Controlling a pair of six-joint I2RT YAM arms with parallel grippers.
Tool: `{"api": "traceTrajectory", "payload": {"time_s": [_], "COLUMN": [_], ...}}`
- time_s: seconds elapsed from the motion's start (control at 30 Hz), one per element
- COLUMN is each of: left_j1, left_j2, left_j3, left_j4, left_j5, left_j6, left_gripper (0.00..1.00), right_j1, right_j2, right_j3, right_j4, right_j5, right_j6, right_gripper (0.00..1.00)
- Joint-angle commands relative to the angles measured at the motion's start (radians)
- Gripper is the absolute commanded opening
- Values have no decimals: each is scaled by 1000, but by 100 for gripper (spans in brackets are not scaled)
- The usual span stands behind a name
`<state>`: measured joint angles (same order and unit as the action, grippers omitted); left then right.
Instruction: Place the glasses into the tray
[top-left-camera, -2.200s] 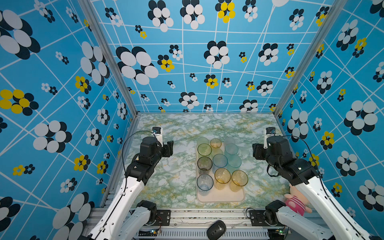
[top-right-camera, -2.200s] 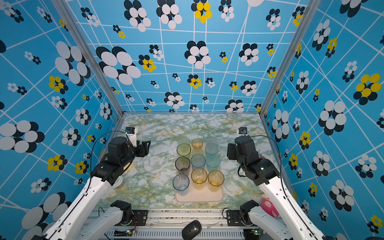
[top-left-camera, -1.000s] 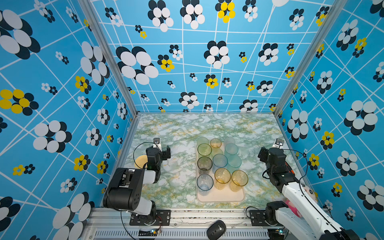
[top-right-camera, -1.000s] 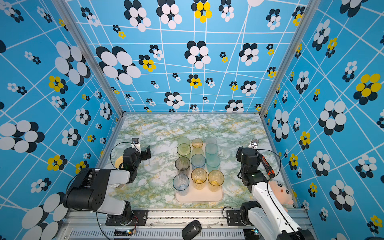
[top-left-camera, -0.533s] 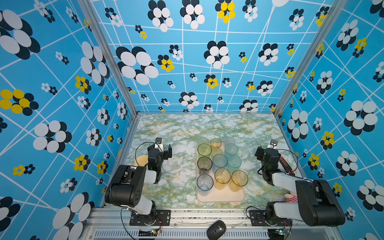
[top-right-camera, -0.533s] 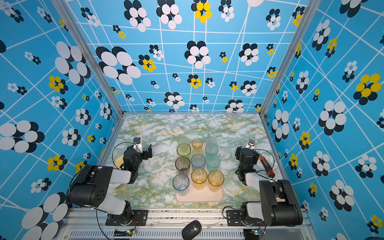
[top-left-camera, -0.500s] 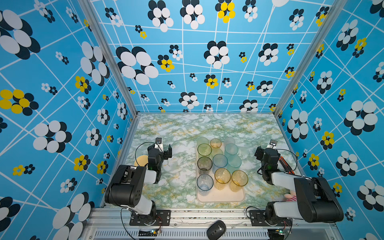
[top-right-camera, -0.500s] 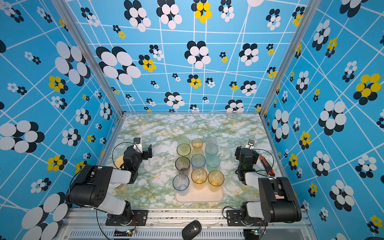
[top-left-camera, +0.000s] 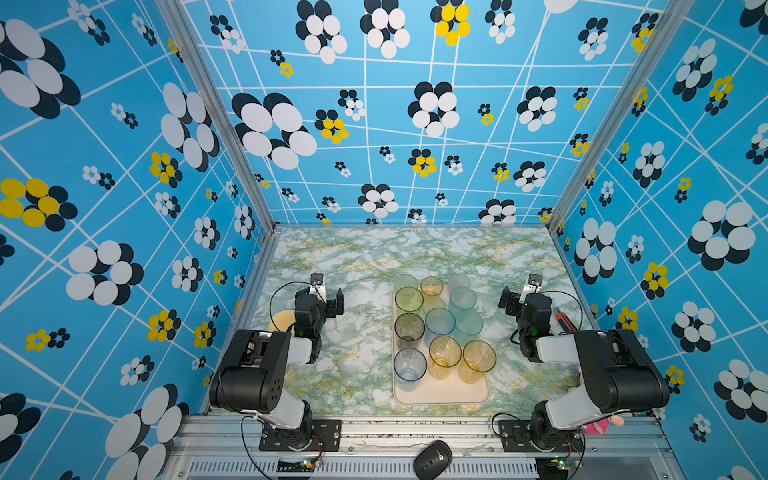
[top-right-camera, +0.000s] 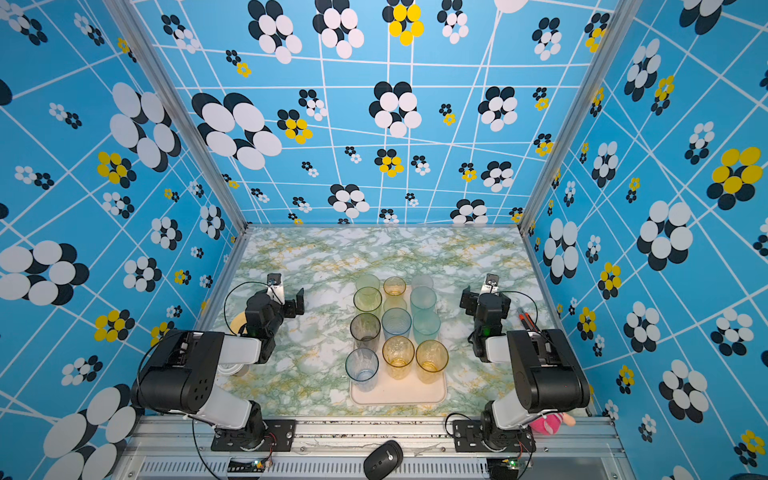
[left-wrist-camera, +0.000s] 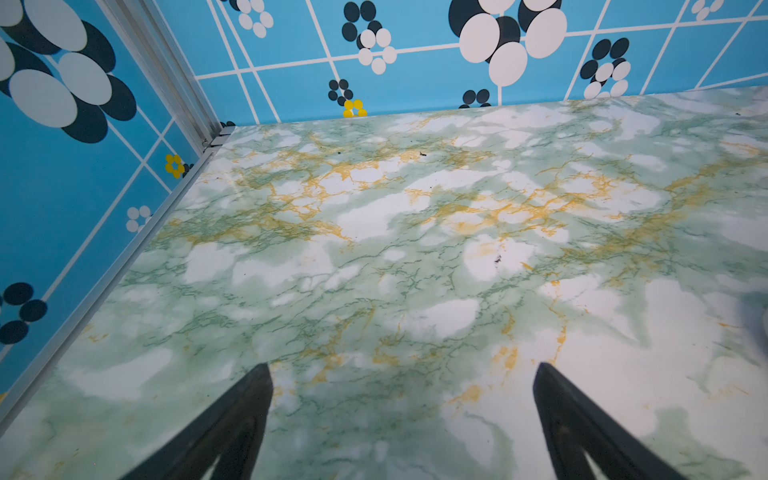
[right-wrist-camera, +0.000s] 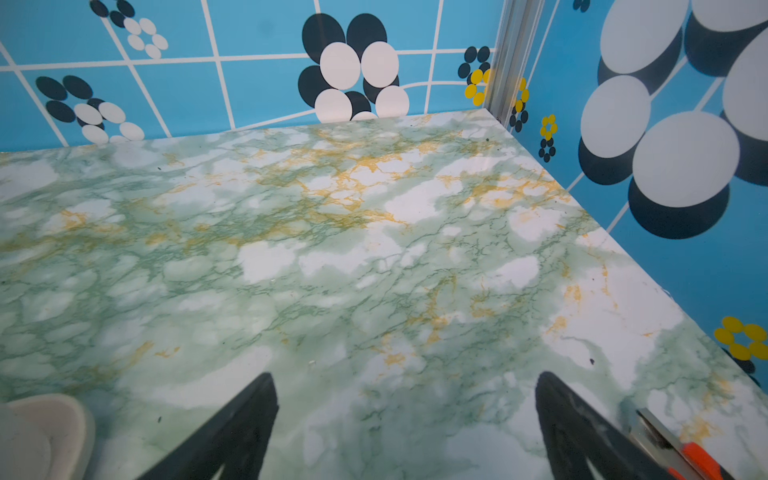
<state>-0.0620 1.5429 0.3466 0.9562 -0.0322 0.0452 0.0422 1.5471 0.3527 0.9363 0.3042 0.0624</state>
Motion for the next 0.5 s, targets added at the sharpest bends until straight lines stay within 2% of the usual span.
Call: {"api": "traceTrajectory", "payload": {"time_s": [0.0,0.47], "left_j1": [15,16], "left_j2": [-1,-2], "left_j3": [25,27], "left_j4": [-30,-36], "left_j5": [29,15], "left_j6": [-13,-19], "left_gripper": [99,99], "right_j1": [-4,-2], "right_j2": [7,12], "right_j3": [17,11], "right_j4": [14,32], "right_j5": [-14,-11], "right_j6": [-13,-16], "right_gripper": [99,99]}}
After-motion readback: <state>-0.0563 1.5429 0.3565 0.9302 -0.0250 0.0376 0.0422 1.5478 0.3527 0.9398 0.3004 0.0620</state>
